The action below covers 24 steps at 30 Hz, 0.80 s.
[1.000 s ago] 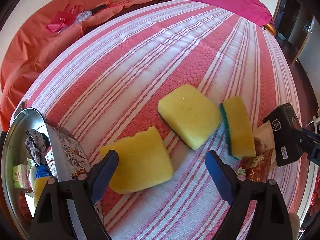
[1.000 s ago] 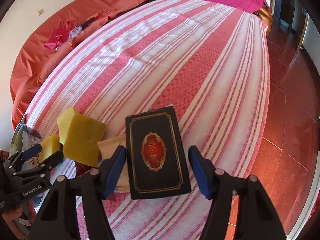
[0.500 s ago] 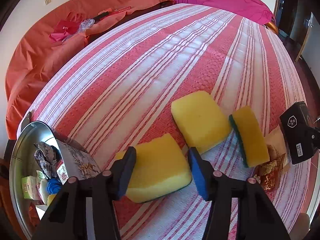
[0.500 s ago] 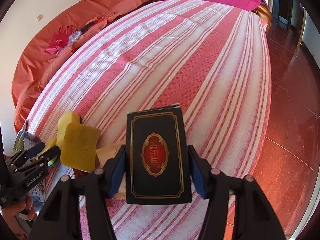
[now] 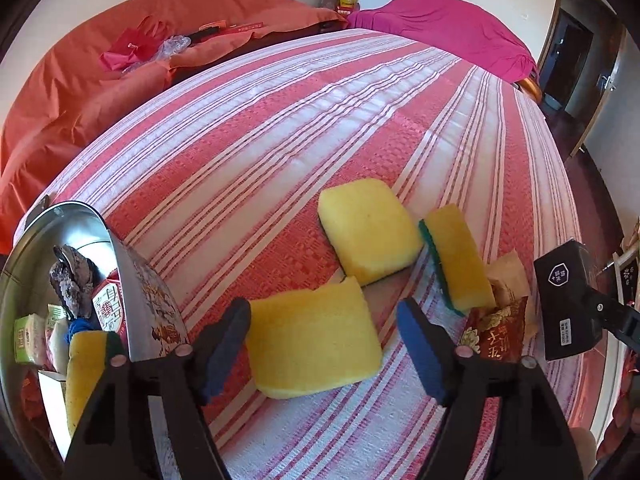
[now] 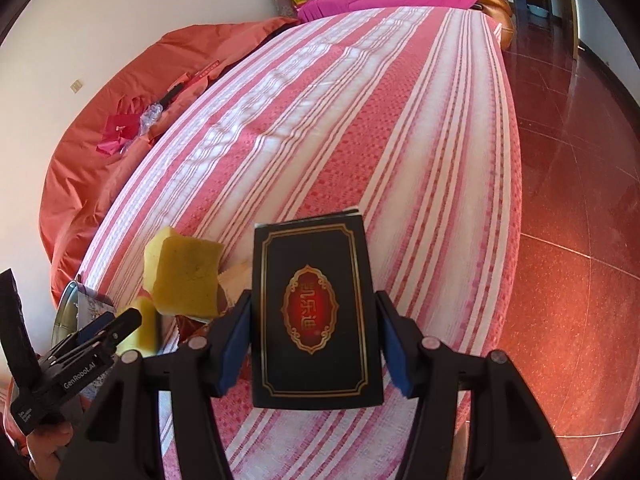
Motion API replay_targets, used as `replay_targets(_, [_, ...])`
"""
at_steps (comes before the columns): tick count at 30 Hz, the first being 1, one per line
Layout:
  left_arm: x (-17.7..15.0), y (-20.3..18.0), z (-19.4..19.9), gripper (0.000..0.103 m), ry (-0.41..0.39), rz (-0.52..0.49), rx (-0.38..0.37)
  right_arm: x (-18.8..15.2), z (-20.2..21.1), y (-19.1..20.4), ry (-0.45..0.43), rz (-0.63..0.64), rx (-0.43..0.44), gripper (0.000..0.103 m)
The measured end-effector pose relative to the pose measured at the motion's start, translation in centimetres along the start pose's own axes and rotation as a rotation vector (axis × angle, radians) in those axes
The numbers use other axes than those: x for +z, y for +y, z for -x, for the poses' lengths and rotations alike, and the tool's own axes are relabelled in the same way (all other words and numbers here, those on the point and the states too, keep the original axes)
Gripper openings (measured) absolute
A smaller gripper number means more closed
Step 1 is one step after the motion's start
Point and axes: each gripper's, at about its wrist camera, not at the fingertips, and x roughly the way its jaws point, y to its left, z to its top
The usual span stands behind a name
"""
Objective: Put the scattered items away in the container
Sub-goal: 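Grasp a large yellow sponge with the left gripper while the right holds the black box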
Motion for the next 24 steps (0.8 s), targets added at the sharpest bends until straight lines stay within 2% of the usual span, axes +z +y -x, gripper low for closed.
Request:
replay_targets(7, [-0.5, -1.1, -1.3, 0.089, -0.003, -0.065, 0.05, -1.1, -0.4, 0.1, -0.023, 0.018, 0.008, 0.059])
replay_targets(8, [-0.7, -1.2, -1.3, 0.085, -0.008, -0.066, 0.034, -1.3, -0.5, 0.0, -0.026, 0.016, 0.006, 0.059])
replay_targets(11, [-1.4, -0.8, -1.1, 0.068, -0.037, -0.05, 0.065, -1.6, -0.4, -0.3, -0.046, 0.002, 0.009, 0.058])
replay_targets(16, [-2.2, -0.9, -0.7, 0.065, -0.078, -0.091, 0.056, -2.1, -0.3, 0.0, -0.088, 0.007, -0.009, 0.058])
replay_targets(24, [-3.4, -1.5, 0.2, 0.062, -0.125, -0.085, 0.043, -2.8, 0.0, -0.1, -0.109, -0.023, 0.003, 0.058])
